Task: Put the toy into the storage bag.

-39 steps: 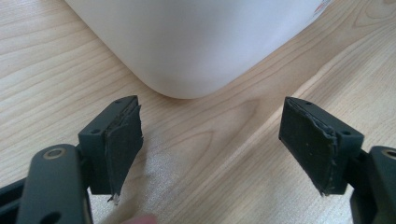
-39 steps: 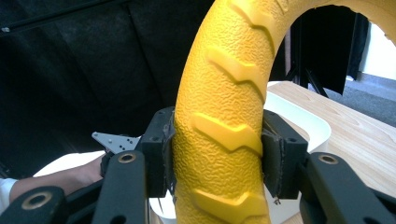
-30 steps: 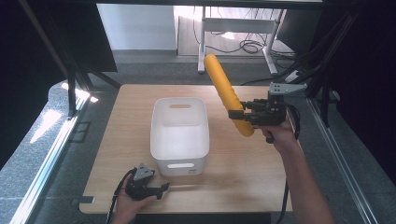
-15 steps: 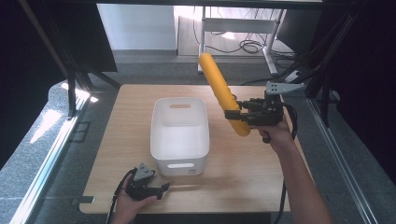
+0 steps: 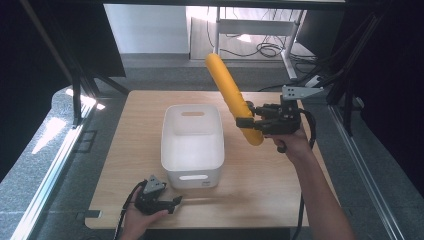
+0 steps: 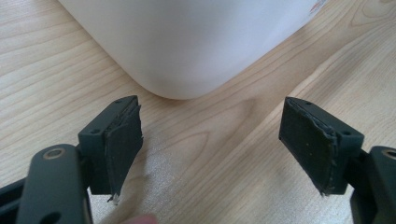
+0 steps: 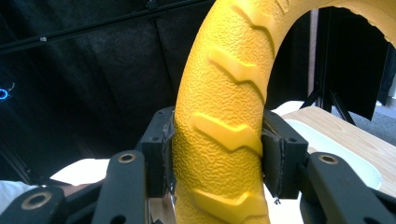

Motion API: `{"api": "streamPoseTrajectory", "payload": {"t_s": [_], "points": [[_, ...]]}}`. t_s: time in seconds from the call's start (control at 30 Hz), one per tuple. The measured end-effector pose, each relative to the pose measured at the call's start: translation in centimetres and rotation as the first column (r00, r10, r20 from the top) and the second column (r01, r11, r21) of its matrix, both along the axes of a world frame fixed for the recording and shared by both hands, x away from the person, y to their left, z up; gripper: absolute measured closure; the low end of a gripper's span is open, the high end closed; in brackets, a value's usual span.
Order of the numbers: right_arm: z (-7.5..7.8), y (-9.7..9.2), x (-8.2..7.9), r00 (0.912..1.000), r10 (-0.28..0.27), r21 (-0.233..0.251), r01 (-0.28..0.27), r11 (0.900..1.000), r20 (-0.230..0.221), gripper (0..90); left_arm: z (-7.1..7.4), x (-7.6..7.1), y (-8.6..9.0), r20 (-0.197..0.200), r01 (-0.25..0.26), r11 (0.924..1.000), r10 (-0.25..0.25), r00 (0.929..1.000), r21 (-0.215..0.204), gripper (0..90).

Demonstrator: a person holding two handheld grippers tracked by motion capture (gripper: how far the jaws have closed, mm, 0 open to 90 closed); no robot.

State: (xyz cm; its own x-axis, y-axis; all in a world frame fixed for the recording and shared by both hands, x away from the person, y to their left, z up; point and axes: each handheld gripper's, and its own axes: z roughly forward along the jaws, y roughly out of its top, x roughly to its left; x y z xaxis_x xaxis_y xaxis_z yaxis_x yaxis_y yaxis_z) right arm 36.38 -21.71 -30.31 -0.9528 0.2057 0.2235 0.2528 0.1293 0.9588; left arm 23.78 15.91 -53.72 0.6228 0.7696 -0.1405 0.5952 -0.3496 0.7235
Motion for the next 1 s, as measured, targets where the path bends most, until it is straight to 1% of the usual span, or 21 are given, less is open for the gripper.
{"api": "streamPoseTrajectory", "payload": {"t_s": [0.03,0.13,0.2,0.33,0.47,0.7,1.0], "points": [[0.2,0.3,-0.1,1.0,0.005,-0.002,-0.005,1.0,0.008,51.7,0.0,0.0,0.0,0.0,0.0,1.0,0.0,1.0,0.001,21.5],[0.5,0.7,-0.3,0.9998,0.014,0.004,-0.014,0.9999,0.01,51.7,0.0,0.0,0.0,0.0,0.001,1.0,-0.001,1.0,0.002,21.6],[0.6,1.0,-0.4,0.9996,0.017,0.001,-0.017,0.9999,0.021,51.7,0.0,0.0,0.0,0.0,0.001,1.0,-0.001,1.0,0.001,21.5],[0.7,1.3,-0.4,0.9996,0.025,0.005,-0.025,0.9997,0.014,51.7,-0.1,0.0,0.0,0.0,0.003,1.0,-0.003,1.0,0.002,21.5],[0.8,2.0,-0.4,0.9992,0.033,0.01,-0.033,0.9994,0.024,51.7,0.0,0.0,0.0,0.0,0.001,1.0,-0.001,1.0,0.003,21.5],[1.0,2.6,-0.8,0.9984,0.049,0.019,-0.05,0.9986,0.028,51.6,0.0,0.0,0.0,0.0,0.001,1.0,-0.001,1.0,0.003,21.5],[1.0,3.5,-1.1,0.9967,0.073,0.017,-0.074,0.9971,0.036,51.6,-0.1,0.0,0.0,-0.003,0.003,1.0,-0.003,1.0,0.005,21.5]]}}
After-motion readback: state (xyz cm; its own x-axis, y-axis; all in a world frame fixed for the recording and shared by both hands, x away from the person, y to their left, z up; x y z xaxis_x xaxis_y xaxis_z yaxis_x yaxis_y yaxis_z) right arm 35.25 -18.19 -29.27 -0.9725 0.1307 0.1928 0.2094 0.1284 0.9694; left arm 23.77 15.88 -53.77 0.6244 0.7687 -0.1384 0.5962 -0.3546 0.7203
